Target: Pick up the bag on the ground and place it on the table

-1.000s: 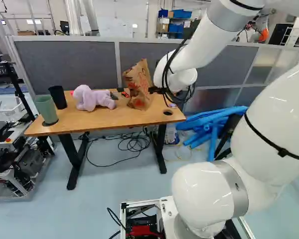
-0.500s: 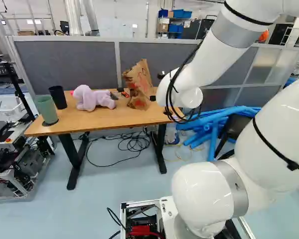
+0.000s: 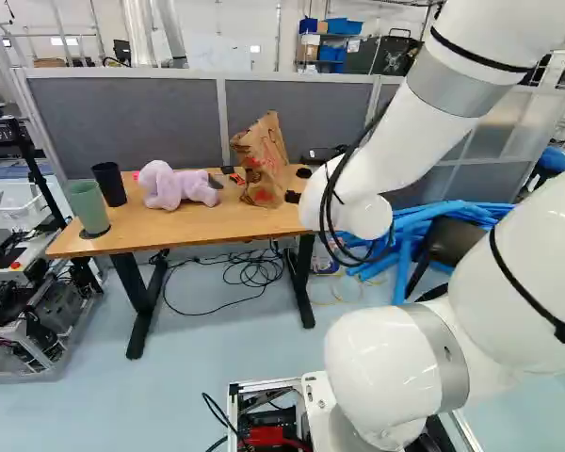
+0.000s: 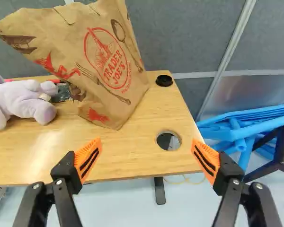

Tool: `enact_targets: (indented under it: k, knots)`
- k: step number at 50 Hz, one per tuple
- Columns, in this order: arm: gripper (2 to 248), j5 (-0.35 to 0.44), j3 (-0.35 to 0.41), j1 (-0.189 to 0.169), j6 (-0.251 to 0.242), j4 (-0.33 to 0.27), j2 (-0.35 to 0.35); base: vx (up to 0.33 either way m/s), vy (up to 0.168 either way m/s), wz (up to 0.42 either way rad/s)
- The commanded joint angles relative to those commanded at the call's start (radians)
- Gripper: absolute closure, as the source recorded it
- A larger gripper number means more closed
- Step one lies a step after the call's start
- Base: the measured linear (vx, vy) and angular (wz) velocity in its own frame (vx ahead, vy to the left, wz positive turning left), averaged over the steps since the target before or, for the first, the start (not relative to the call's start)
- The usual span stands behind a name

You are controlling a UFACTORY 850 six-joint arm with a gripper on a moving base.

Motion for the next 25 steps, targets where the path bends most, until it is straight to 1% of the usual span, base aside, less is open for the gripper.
enact_targets:
  k: [12,25]
  knots:
    - [3,0.061,0.047,-0.001,-0.003,-0.007,0.016,0.000,0.000,0.000]
    - [3,0.109,0.084,-0.002,-0.005,-0.013,0.029,0.000,0.000,0.000]
